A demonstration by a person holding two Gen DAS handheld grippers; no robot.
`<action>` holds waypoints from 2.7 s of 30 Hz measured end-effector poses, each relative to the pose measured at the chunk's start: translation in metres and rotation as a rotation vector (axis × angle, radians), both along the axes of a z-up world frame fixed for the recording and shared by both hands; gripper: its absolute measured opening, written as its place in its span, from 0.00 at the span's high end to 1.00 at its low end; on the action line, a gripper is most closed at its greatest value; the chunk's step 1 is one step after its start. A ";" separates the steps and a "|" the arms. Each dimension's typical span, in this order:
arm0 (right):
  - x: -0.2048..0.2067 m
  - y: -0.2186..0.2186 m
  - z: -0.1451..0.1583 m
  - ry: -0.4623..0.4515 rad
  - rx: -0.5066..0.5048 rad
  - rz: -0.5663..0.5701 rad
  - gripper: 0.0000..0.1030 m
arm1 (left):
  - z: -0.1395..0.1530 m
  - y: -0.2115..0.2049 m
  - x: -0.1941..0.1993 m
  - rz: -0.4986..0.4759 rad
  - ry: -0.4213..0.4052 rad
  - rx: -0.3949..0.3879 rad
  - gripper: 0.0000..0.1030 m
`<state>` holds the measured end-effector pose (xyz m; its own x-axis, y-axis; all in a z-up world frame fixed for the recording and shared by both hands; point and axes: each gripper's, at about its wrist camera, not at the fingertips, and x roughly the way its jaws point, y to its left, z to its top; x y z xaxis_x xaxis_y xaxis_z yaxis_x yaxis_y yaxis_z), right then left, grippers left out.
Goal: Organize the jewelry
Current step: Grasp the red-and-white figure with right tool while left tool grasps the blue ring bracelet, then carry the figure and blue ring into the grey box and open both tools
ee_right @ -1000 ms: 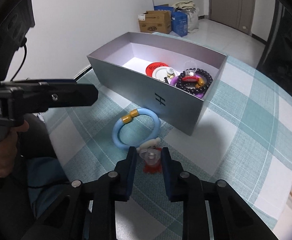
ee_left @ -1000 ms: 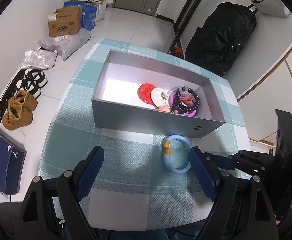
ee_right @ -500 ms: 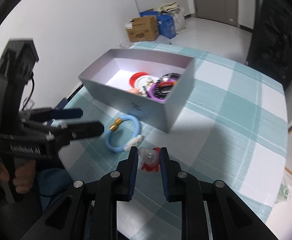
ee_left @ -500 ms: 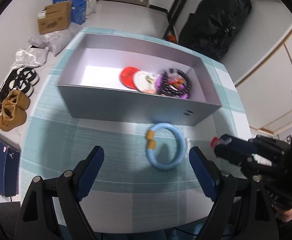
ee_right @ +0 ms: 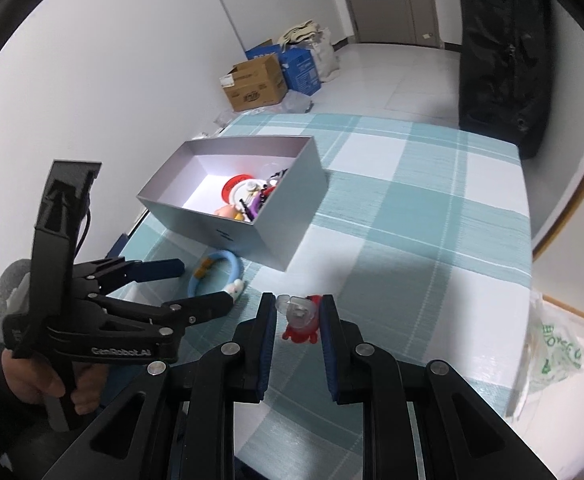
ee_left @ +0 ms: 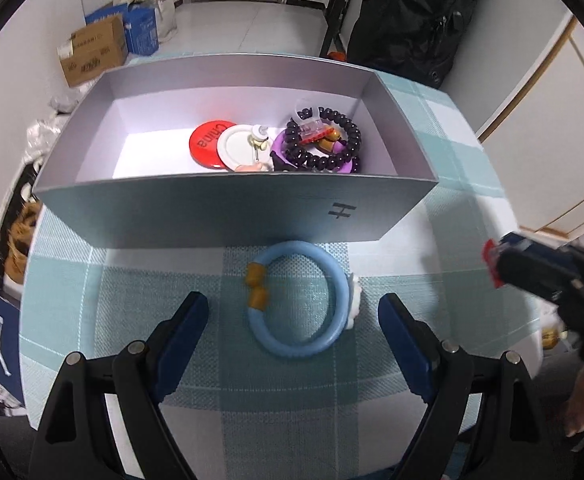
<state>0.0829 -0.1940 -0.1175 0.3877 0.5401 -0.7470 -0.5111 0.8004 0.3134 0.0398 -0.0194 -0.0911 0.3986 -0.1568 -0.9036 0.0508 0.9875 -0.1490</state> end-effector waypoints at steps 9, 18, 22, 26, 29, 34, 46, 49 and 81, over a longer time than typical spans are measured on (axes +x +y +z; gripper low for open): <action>-0.001 -0.007 0.001 -0.003 -0.002 -0.026 0.80 | -0.002 -0.011 -0.003 -0.045 -0.032 0.113 0.34; -0.005 -0.001 0.006 -0.064 -0.056 -0.035 0.80 | 0.001 -0.013 -0.004 -0.071 -0.031 0.091 0.47; -0.005 0.002 0.011 -0.085 -0.067 -0.041 0.80 | 0.004 -0.015 -0.006 -0.083 -0.029 0.052 0.47; -0.006 0.008 0.018 -0.120 -0.086 -0.045 0.80 | 0.012 -0.016 -0.010 -0.091 -0.055 0.039 0.47; -0.006 0.013 0.023 -0.137 -0.093 -0.043 0.80 | 0.020 -0.012 -0.011 -0.088 -0.083 0.022 0.48; -0.003 0.021 0.029 -0.154 -0.090 -0.039 0.80 | 0.041 -0.001 -0.013 -0.064 -0.139 -0.041 0.48; 0.001 0.046 0.044 -0.201 -0.088 -0.020 0.80 | 0.062 0.030 0.002 0.018 -0.207 -0.181 0.48; 0.004 0.053 0.045 -0.200 -0.091 -0.016 0.80 | 0.064 0.037 0.011 0.042 -0.212 -0.207 0.48; 0.092 0.089 0.023 0.046 0.152 -0.018 0.78 | 0.042 0.070 0.060 0.136 -0.069 -0.268 0.68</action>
